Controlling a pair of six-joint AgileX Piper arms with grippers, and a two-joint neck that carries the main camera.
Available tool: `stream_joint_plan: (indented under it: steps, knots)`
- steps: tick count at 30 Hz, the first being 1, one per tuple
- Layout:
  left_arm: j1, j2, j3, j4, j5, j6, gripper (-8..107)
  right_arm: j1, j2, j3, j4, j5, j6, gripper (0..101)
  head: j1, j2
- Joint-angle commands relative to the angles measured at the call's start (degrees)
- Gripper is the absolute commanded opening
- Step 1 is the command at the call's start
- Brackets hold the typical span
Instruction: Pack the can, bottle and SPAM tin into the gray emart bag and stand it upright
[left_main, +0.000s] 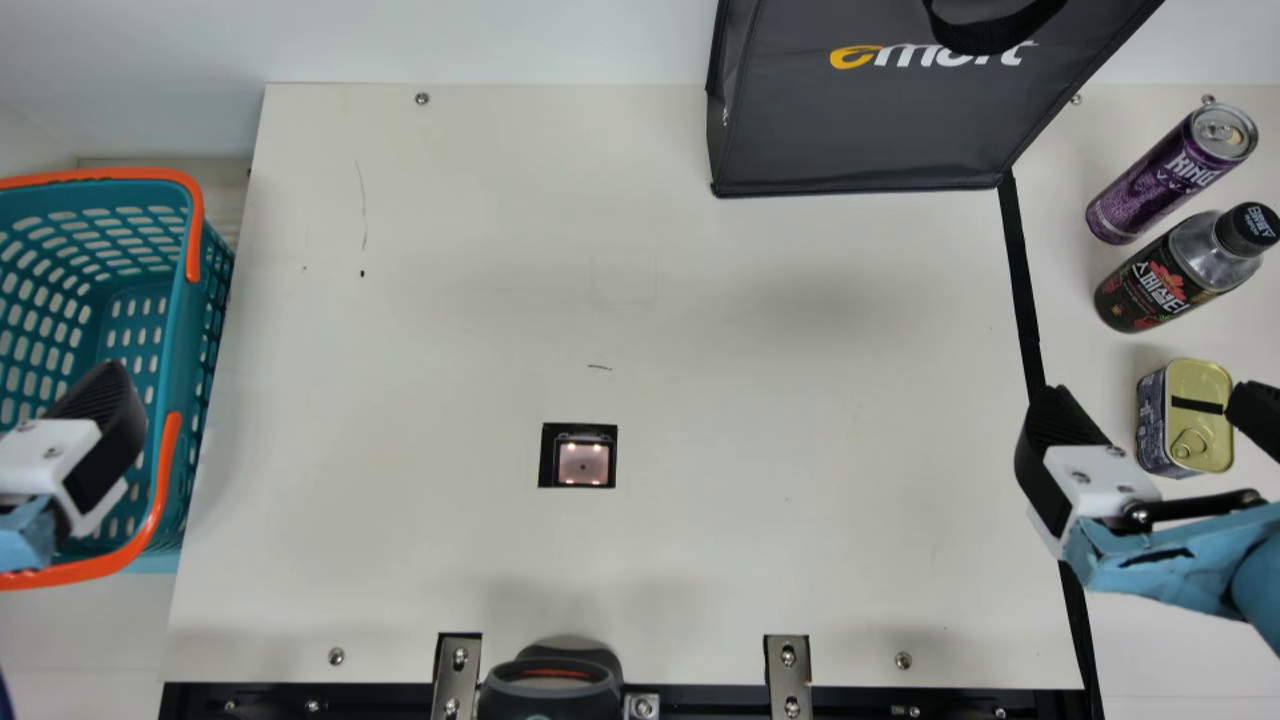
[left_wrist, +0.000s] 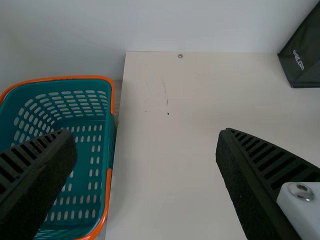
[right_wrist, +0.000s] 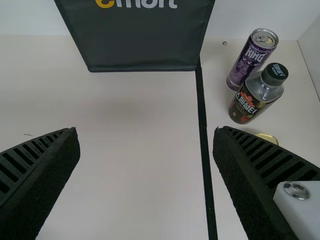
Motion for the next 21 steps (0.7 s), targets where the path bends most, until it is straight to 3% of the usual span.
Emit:
stream_joint_plan:
  steps: [1, 13, 21]
  knots:
    - [0.00, 0.00, 0.00, 0.00, 0.00, 0.00, 90, 0.00, 0.00, 0.00, 0.00, 0.00, 0.00, 95, -1.86, -1.17]
    - [0.00, 0.00, 0.00, -0.11, 0.00, 0.00, 90, 0.00, 0.00, 0.00, 0.00, 0.00, 0.00, 95, -18.42, -17.73]
    - [0.00, 0.00, 0.00, -0.11, 0.00, 0.00, 90, 0.00, 0.00, 0.00, 0.00, -0.08, 0.00, 95, -18.44, -18.24]
